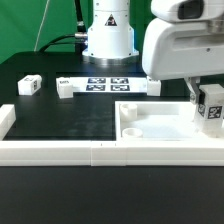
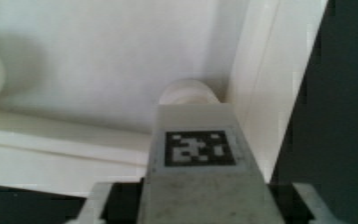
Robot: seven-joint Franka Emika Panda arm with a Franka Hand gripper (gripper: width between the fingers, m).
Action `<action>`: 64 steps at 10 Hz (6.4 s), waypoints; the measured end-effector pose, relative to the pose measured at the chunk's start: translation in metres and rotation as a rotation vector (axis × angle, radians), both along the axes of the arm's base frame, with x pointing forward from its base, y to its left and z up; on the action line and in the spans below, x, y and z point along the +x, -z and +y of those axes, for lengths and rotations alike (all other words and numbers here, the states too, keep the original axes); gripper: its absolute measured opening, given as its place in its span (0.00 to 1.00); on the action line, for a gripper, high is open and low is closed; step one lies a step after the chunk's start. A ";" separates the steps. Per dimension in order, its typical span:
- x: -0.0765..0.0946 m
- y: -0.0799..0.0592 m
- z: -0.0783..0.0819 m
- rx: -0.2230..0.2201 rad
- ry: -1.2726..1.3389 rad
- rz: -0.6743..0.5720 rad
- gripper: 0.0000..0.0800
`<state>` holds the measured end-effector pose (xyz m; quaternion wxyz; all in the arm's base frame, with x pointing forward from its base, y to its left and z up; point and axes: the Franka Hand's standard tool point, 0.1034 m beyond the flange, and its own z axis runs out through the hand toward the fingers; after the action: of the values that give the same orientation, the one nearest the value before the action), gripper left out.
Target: Assemble one leg
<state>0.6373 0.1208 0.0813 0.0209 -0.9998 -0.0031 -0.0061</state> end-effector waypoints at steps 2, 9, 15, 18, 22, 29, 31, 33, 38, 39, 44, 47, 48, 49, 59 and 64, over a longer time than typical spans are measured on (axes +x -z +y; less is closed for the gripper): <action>-0.005 0.004 0.000 0.005 0.298 -0.015 0.36; -0.005 0.006 0.001 0.034 0.935 0.012 0.36; -0.004 0.005 0.005 0.016 0.367 -0.011 0.80; -0.005 0.006 0.004 0.006 0.041 -0.025 0.81; -0.003 0.004 0.004 -0.013 -0.354 -0.050 0.81; -0.004 0.006 0.002 -0.015 -0.410 -0.053 0.36; -0.004 0.006 0.002 -0.009 -0.265 -0.054 0.36; -0.004 0.006 0.001 -0.001 0.019 -0.051 0.36; -0.002 0.008 -0.003 0.037 0.754 -0.026 0.36; -0.003 0.008 -0.002 0.036 0.874 -0.021 0.37; -0.004 0.008 -0.002 0.055 1.136 0.000 0.55; -0.002 0.007 -0.001 0.046 0.919 -0.012 0.79; -0.003 0.008 -0.002 0.044 0.835 -0.019 0.79; -0.003 0.009 -0.002 0.039 0.717 -0.023 0.81; -0.001 0.006 -0.001 -0.007 -0.188 -0.062 0.81; 0.000 0.007 -0.002 -0.006 -0.185 -0.064 0.36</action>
Offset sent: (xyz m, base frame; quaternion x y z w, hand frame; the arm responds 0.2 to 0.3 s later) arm -0.0043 0.0010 -0.0037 0.0125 -0.0058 0.3111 0.9503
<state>0.6369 0.1192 0.0745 0.0183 -0.9946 -0.0959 -0.0359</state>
